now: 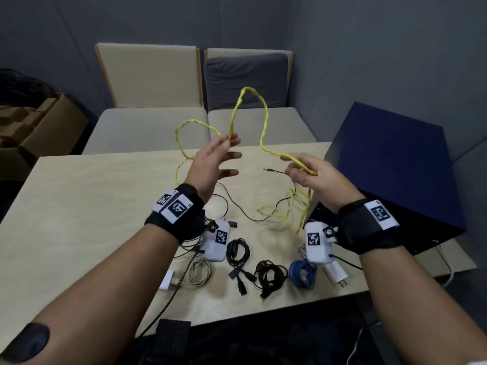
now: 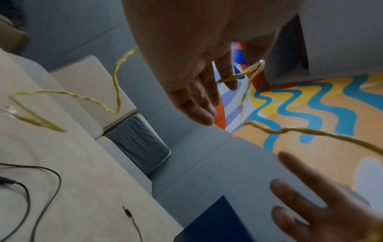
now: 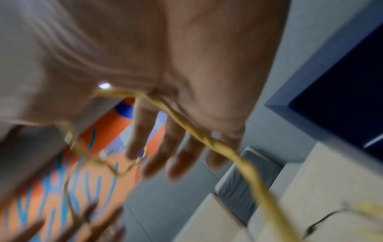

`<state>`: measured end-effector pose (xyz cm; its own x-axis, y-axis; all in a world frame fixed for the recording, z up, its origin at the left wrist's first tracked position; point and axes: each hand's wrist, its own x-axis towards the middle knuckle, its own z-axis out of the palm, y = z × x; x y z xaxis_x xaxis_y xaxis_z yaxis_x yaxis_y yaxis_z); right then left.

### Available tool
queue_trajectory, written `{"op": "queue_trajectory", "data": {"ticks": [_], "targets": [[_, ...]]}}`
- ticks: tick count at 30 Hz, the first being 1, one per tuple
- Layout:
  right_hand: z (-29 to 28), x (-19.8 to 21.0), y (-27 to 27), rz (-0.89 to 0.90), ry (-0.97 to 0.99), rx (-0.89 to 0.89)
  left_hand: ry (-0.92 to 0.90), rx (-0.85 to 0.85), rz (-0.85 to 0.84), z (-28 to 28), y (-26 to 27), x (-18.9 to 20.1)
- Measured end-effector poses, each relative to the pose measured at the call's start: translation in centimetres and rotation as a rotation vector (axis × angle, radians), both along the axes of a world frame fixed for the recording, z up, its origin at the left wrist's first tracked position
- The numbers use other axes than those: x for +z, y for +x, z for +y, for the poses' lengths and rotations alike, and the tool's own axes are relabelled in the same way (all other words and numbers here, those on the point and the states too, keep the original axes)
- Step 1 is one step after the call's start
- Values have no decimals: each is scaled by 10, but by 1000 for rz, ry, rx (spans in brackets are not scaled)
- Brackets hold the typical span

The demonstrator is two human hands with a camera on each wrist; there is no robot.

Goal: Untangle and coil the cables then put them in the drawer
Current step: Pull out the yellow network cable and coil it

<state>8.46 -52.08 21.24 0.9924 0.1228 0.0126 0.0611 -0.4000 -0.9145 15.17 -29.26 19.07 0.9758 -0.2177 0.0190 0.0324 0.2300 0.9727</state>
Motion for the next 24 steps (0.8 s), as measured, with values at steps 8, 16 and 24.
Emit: {"op": "queue_trajectory", "data": {"ticks": [8, 16, 24], "targets": [[10, -1, 15, 55, 126, 71, -66, 303, -43, 28, 17, 2], [66, -7, 31, 61, 144, -68, 194, 9, -119, 18, -11, -31], [106, 7, 38, -158, 335, -215, 483, -166, -242, 5, -34, -54]]}}
